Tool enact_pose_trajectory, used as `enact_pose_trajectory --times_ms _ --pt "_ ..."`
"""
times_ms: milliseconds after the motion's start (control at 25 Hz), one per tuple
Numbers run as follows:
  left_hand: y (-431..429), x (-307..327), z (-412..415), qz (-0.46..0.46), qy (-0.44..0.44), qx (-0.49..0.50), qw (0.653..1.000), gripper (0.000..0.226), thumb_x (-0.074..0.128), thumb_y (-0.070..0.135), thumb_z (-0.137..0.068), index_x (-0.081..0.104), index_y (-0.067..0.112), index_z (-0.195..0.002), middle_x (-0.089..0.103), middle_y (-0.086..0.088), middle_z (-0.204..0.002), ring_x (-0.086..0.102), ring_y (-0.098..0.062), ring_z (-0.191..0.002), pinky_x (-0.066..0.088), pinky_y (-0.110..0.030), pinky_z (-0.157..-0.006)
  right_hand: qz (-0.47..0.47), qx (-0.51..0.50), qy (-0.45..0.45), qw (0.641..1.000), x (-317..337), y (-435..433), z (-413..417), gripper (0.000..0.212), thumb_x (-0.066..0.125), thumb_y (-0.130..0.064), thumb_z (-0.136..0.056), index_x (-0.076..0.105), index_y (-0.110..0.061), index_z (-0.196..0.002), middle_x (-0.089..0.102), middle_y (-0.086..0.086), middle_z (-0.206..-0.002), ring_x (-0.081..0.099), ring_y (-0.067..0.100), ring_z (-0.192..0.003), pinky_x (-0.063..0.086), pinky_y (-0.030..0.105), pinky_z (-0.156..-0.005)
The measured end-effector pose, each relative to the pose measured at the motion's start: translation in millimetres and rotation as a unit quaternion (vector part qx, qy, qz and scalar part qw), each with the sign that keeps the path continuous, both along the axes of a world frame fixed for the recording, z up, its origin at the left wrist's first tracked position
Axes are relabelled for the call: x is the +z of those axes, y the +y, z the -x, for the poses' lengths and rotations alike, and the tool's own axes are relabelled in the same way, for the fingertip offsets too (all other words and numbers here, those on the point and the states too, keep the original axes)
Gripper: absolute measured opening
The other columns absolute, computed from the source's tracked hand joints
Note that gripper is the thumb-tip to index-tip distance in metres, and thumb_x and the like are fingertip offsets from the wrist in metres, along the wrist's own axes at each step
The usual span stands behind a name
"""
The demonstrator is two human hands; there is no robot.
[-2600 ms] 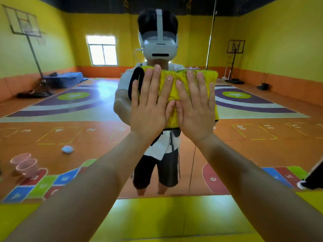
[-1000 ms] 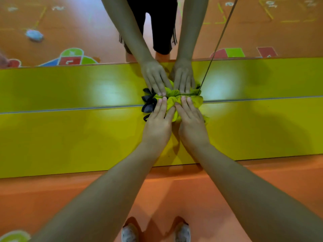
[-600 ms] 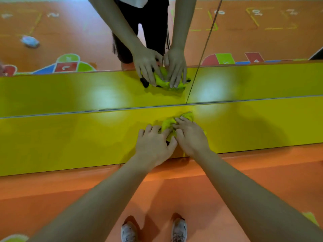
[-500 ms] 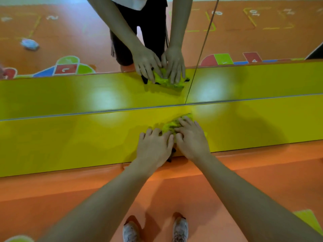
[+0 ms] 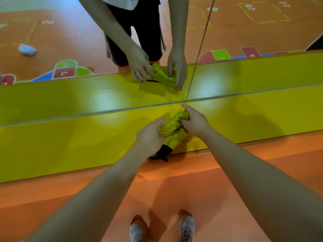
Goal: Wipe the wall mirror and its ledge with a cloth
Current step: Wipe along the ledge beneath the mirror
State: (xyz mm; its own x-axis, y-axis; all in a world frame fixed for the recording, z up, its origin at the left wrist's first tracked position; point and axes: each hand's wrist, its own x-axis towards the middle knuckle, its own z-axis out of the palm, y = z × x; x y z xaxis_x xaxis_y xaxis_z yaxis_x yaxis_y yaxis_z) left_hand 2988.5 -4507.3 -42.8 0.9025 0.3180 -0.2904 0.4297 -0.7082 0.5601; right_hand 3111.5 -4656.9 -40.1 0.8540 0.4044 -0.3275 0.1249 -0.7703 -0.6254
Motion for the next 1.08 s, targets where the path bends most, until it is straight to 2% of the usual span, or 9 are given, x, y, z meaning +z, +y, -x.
enact_pose_trajectory --times_ms 80,200,360,480,600,720,840,960,1080 --pt "4 3 7 -0.051 -0.009 -0.033 0.998 0.033 0.058 0.017 -0.099 0.049 0.028 -0.129 0.067 -0.008 -0.117 0.061 -0.034 -0.109 0.045 -0.043 -0.095 0.03 0.019 0.0 0.999 -4 1 -4 0.057 0.065 -0.017 -0.093 0.052 -0.024 -0.148 0.057 0.008 -0.146 0.055 0.031 -0.129 0.046 0.031 -0.096" --pt "8 12 13 -0.032 -0.033 -0.019 0.999 0.033 0.061 0.024 -0.1 0.048 0.027 -0.13 0.066 -0.01 -0.124 0.063 -0.034 -0.1 0.05 -0.044 -0.086 -0.01 -0.057 -0.039 0.998 2 -3 -2 0.026 0.068 -0.02 -0.09 0.072 -0.023 -0.115 0.072 0.009 -0.116 0.064 0.033 -0.112 0.049 0.034 -0.084" --pt "-3 56 18 -0.064 -0.088 -0.036 0.993 0.036 0.067 0.028 -0.097 0.053 0.025 -0.13 0.065 -0.006 -0.122 0.063 -0.031 -0.11 0.049 -0.041 -0.09 -0.052 -0.125 -0.121 0.983 50 -21 21 0.027 0.068 -0.02 -0.094 0.068 -0.018 -0.121 0.069 0.009 -0.122 0.061 0.033 -0.116 0.047 0.039 -0.093" --pt "-14 101 21 -0.085 -0.113 -0.064 0.988 0.036 0.066 0.027 -0.098 0.054 0.022 -0.131 0.061 -0.004 -0.124 0.06 -0.03 -0.111 0.048 -0.043 -0.091 -0.092 -0.141 -0.177 0.97 92 -44 44 0.028 0.064 -0.011 -0.093 0.068 -0.012 -0.121 0.067 0.013 -0.12 0.061 0.033 -0.113 0.046 0.04 -0.094" --pt "-29 136 21 -0.021 -0.128 -0.059 0.99 0.036 0.068 0.028 -0.096 0.056 0.021 -0.129 0.065 -0.008 -0.118 0.061 -0.03 -0.105 0.051 -0.045 -0.087 -0.084 -0.157 -0.218 0.959 142 -59 49 0.034 0.057 -0.004 -0.091 0.066 -0.011 -0.123 0.062 0.015 -0.123 0.059 0.035 -0.113 0.044 0.041 -0.093" --pt "-46 145 20 0.051 -0.123 -0.024 0.991 0.036 0.07 0.03 -0.095 0.057 0.015 -0.126 0.067 -0.012 -0.108 0.062 -0.03 -0.092 0.049 -0.04 -0.08 -0.041 -0.126 -0.236 0.963 170 -52 33 0.038 0.053 -0.003 -0.094 0.064 -0.013 -0.129 0.057 0.014 -0.13 0.057 0.035 -0.116 0.045 0.041 -0.094" --pt "-48 101 29 0.046 -0.047 0.028 0.997 0.035 0.065 0.031 -0.098 0.058 0.009 -0.124 0.068 -0.019 -0.11 0.064 -0.035 -0.102 0.044 -0.037 -0.079 -0.049 0.011 -0.185 0.981 141 -17 23 0.054 0.049 -0.001 -0.096 0.049 -0.017 -0.148 0.043 0.014 -0.151 0.05 0.033 -0.132 0.045 0.042 -0.101" --pt "-31 40 57 -0.071 0.042 0.018 0.996 0.045 0.057 0.035 -0.1 0.053 0.011 -0.138 0.058 -0.016 -0.137 0.054 -0.038 -0.126 0.047 -0.044 -0.096 0.057 0.086 -0.098 0.99 65 -1 37 0.059 0.05 -0.022 -0.104 0.03 -0.024 -0.159 0.013 0.01 -0.17 0.033 0.032 -0.148 0.039 0.046 -0.11" --pt "-8 -5 81 -0.156 -0.008 0.013 0.988 0.044 0.05 0.037 -0.1 0.057 0.014 -0.137 0.056 -0.011 -0.142 0.05 -0.036 -0.133 0.046 -0.047 -0.105 0.135 0.086 -0.104 0.982 4 -4 52 0.059 0.046 -0.045 -0.106 0.03 -0.022 -0.159 0.006 0.009 -0.171 0.014 0.028 -0.156 0.021 0.047 -0.123"
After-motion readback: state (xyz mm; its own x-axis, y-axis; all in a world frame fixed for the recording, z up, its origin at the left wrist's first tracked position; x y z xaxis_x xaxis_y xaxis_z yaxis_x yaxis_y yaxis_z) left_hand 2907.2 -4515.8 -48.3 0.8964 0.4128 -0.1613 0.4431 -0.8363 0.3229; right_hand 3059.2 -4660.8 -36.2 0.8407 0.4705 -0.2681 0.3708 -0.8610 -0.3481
